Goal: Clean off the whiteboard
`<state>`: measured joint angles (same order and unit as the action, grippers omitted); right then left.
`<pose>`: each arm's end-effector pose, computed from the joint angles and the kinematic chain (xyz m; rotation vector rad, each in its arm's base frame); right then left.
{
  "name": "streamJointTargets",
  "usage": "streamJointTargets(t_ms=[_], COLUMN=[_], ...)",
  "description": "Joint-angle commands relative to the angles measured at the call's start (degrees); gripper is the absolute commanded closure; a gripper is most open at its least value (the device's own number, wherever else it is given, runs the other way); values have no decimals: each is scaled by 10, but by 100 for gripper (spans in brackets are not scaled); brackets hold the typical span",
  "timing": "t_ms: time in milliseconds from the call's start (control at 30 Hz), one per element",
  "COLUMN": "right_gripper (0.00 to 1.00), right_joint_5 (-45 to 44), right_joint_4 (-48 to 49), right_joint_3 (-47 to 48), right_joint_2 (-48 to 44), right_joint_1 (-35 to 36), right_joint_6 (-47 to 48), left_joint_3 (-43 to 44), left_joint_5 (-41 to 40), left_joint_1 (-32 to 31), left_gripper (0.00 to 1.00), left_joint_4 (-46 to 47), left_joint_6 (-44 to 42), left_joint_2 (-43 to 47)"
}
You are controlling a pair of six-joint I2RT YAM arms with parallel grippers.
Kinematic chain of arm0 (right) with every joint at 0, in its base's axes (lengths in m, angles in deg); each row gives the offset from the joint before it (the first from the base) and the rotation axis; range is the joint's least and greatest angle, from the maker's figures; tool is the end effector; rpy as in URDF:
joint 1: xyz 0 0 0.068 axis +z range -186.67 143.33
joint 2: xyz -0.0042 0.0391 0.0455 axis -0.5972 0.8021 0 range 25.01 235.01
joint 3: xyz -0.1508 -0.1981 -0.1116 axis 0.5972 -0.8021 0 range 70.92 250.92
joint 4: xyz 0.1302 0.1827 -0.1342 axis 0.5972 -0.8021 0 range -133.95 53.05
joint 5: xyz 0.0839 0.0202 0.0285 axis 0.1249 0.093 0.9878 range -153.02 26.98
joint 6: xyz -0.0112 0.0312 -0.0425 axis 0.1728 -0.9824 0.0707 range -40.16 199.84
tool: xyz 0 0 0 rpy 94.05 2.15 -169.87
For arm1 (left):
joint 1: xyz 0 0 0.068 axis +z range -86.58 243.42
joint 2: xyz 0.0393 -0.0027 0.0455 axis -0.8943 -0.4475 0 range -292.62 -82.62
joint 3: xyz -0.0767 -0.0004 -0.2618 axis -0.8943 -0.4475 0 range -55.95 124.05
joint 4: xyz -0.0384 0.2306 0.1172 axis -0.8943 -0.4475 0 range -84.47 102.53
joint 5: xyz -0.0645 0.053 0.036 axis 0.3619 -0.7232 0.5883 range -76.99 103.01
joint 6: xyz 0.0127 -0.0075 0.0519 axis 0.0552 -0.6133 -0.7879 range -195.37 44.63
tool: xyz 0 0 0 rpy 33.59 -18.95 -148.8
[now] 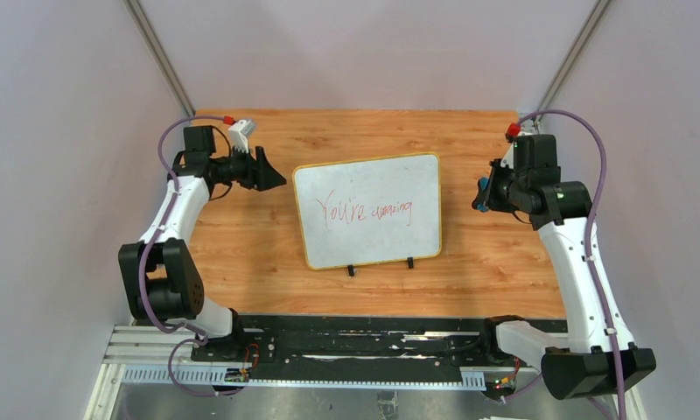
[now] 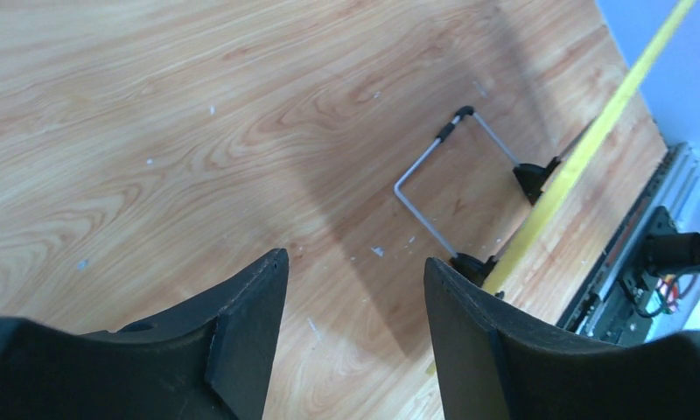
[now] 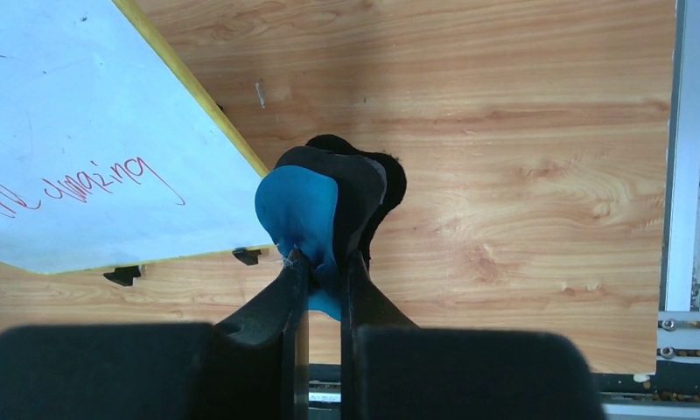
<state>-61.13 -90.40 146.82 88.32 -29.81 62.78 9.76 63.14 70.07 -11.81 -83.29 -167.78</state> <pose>0.2086 0.0262 0.3897 0.1870 2.2890 0.2549 0.3196 0.0098 0.2845 0.4434 2.1010 -0.8631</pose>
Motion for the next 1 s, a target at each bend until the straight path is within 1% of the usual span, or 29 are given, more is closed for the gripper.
streamJointTargets(t_ms=[0,133,233,367,600,967], right_gripper=[100,100,99,100,100,99], right_joint_5=[-29,-39,-61,-75,-86,-94], right_joint_4=[-29,-26,-25,-19,-19,-28], right_joint_3=[7,15,24,31,33,11], right_joint_2=[-4,7,17,28,29,10], right_joint_1=[25,49,81,111,121,133], right_joint_6=[-22,-29,-36,-43,-48,-65], left_joint_3=[29,35,30,31,33,24], left_joint_5=[77,110,110,112,141,168], left_joint_1=[5,4,1,-1,-4,-36], left_gripper=[37,36,36,36,37,41], left_joint_4=[2,14,35,32,28,21], left_joint_6=[-5,22,36,33,40,31], left_joint_2=[8,16,23,22,24,28])
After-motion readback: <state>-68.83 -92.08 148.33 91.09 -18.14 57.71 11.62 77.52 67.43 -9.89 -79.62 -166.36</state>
